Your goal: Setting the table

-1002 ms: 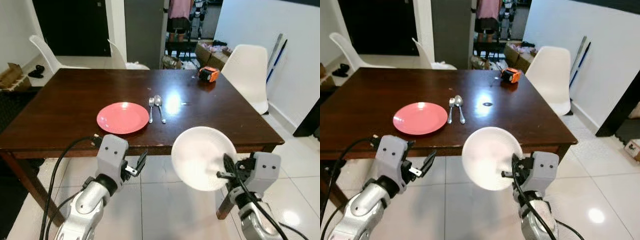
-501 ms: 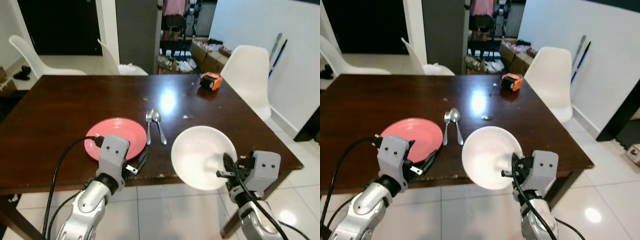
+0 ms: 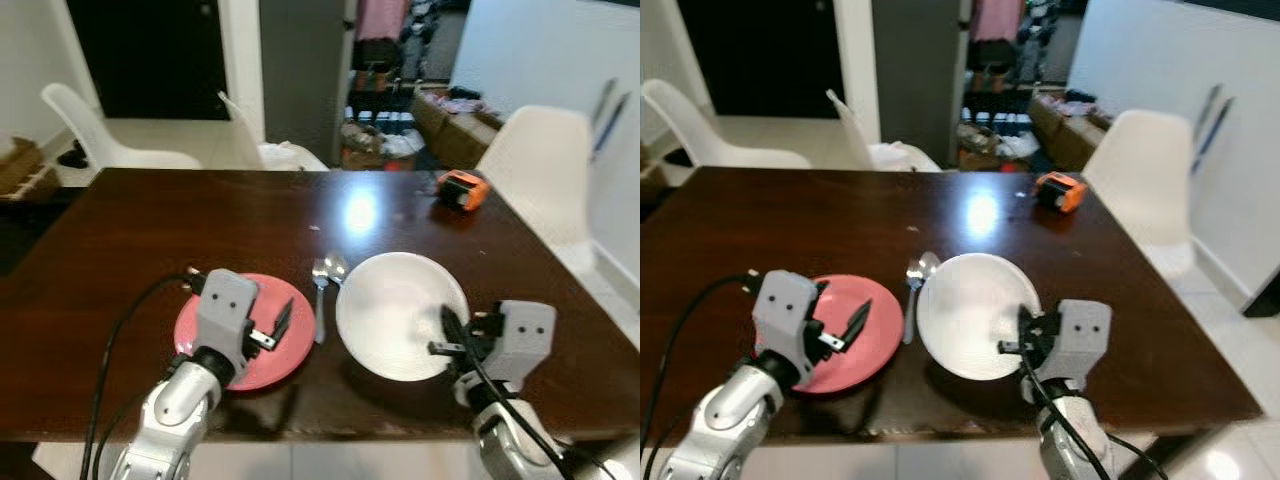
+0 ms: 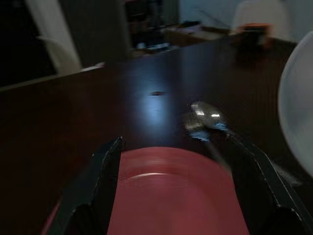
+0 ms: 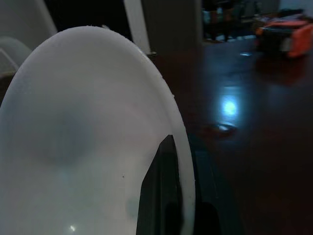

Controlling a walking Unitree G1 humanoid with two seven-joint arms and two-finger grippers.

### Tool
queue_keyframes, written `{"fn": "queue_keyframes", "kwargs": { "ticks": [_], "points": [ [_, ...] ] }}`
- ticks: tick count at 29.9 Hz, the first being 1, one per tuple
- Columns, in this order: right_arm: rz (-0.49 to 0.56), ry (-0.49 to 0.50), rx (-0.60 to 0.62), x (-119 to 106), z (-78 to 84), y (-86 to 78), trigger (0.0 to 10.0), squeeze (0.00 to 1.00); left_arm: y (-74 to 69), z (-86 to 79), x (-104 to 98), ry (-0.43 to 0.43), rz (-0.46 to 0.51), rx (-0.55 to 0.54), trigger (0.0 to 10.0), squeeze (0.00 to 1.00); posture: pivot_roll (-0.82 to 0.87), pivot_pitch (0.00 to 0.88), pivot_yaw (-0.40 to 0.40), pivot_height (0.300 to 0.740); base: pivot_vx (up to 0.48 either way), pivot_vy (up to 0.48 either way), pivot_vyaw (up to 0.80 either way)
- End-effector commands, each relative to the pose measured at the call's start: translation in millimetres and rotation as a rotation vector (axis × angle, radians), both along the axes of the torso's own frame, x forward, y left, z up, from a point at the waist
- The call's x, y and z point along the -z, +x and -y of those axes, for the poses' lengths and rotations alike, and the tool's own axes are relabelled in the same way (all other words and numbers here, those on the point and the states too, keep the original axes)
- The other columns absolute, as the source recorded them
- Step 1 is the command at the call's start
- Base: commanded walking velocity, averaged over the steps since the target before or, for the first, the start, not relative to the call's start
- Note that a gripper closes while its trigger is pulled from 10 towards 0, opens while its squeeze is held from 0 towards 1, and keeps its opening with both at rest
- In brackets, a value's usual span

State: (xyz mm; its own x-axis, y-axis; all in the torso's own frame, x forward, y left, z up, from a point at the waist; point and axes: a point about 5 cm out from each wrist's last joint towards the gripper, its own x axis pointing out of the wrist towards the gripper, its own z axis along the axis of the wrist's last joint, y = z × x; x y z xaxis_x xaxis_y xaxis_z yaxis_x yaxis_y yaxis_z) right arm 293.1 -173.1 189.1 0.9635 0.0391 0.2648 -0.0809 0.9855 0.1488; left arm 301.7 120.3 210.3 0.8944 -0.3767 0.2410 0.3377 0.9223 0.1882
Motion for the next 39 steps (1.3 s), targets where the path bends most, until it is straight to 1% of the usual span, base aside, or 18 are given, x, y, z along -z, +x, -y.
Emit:
{"fn": "queue_keyframes", "kwargs": {
  "ticks": [1, 6, 17, 21, 24, 25, 26, 27, 28, 30, 32, 33, 34, 35, 36, 37, 38, 39],
  "points": [
    [-0.005, 0.025, -0.005, 2, 4.2, -2.9, 10.0, 0.00, -1.7, 3.7, 4, 0.007, -0.016, 0.011, 10.0, 0.00, 0.01, 0.160, 0.051, 0.740, 0.390, 0.000, 0.00],
    [0.005, 0.037, -0.030, -1, 2.3, -3.7, 10.0, 0.00, -3.2, 4.6, 5, -0.002, -0.024, 0.030, 10.0, 0.00, 0.01, 0.159, 0.050, 0.740, 0.156, 0.000, 0.00],
    [-0.016, 0.029, 0.054, 2, 10.5, -3.2, 10.0, 0.00, -9.3, 8.7, 9, 0.007, -0.046, 0.107, 10.0, 0.00, 0.01, 0.154, 0.050, 0.740, 0.000, 0.000, 0.00],
    [-0.075, -0.059, 0.110, -4, 23.9, -6.3, 10.0, 0.00, -11.9, 10.3, 11, 0.022, -0.063, 0.147, 10.0, 0.00, 0.00, 0.154, 0.047, 0.740, 0.000, 0.000, 0.00],
    [-0.076, -0.107, 0.112, -11, 35.4, -11.8, 10.0, 0.00, -13.7, 8.8, 14, 0.034, -0.073, 0.161, 10.0, 0.00, -0.01, 0.155, 0.050, 0.740, 0.000, 0.000, 0.00],
    [-0.076, -0.107, 0.112, -11, 35.4, -11.8, 10.0, 0.00, -13.7, 8.8, 14, 0.034, -0.073, 0.161, 10.0, 0.00, -0.01, 0.155, 0.050, 0.740, 0.000, 0.000, 0.00],
    [-0.065, -0.094, 0.132, -16, 48.5, -15.1, 10.0, 0.00, -13.4, 7.3, 16, 0.042, -0.080, 0.161, 10.0, 0.00, -0.02, 0.153, 0.055, 0.740, 0.000, 0.000, 0.00],
    [-0.078, -0.038, 0.159, -16, 58.9, -15.6, 10.0, 0.00, -13.0, 6.3, 16, 0.047, -0.083, 0.161, 10.0, 0.00, -0.02, 0.151, 0.061, 0.740, 0.000, 0.000, 0.00],
    [-0.078, -0.038, 0.159, -16, 58.9, -15.6, 10.0, 0.00, -13.0, 6.3, 16, 0.047, -0.083, 0.161, 10.0, 0.00, -0.02, 0.151, 0.061, 0.740, 0.000, 0.000, 0.00],
    [-0.096, 0.083, 0.176, -16, 70.9, -15.6, 10.0, 0.00, -11.9, 4.5, 17, 0.054, -0.085, 0.159, 10.0, 0.00, -0.03, 0.150, 0.066, 0.740, 0.000, 0.000, 0.00],
    [-0.097, 0.287, 0.122, -19, 74.4, -13.1, 10.0, 0.00, -9.8, 1.5, 16, 0.068, -0.084, 0.156, 10.0, 0.00, -0.02, 0.148, 0.072, 0.740, 0.000, 0.000, 0.00],
    [-0.090, 0.342, 0.104, -20, 74.6, -12.4, 10.0, 0.00, -9.1, 0.6, 16, 0.072, -0.083, 0.155, 10.0, 0.00, -0.02, 0.148, 0.072, 0.740, 0.000, 0.000, 0.00],
    [-0.090, 0.342, 0.104, -20, 74.6, -12.4, 10.0, 0.00, -9.1, 0.6, 16, 0.072, -0.083, 0.155, 10.0, 0.00, -0.02, 0.148, 0.072, 0.740, 0.000, 0.000, 0.00],
    [-0.069, 0.461, 0.053, -25, 75.1, -11.9, 10.0, 0.00, -7.6, -2.4, 15, 0.081, -0.080, 0.151, 10.0, 0.00, -0.02, 0.146, 0.073, 0.740, 0.000, 0.000, 0.00],
    [-0.056, 0.509, 0.041, -28, 76.5, -12.2, 10.0, 0.00, -6.9, -4.4, 14, 0.083, -0.079, 0.147, 10.0, 0.00, -0.02, 0.148, 0.076, 0.740, 0.000, 0.000, 0.00],
    [-0.053, 0.544, 0.042, -28, 78.4, -12.1, 10.0, 0.00, -6.4, -6.0, 13, 0.086, -0.078, 0.142, 10.0, 0.00, -0.02, 0.148, 0.076, 0.740, 0.000, 0.000, 0.00],
    [-0.053, 0.544, 0.042, -28, 78.4, -12.1, 10.0, 0.00, -6.4, -6.0, 13, 0.086, -0.078, 0.142, 10.0, 0.00, -0.02, 0.148, 0.076, 0.740, 0.000, 0.000, 0.00],
    [-0.071, 0.634, 0.076, -25, 82.8, -10.3, 10.0, 0.00, -6.2, -8.5, 13, 0.089, -0.079, 0.136, 10.0, 0.00, -0.02, 0.149, 0.079, 0.740, 0.000, 0.000, 0.00]
  ]
}}
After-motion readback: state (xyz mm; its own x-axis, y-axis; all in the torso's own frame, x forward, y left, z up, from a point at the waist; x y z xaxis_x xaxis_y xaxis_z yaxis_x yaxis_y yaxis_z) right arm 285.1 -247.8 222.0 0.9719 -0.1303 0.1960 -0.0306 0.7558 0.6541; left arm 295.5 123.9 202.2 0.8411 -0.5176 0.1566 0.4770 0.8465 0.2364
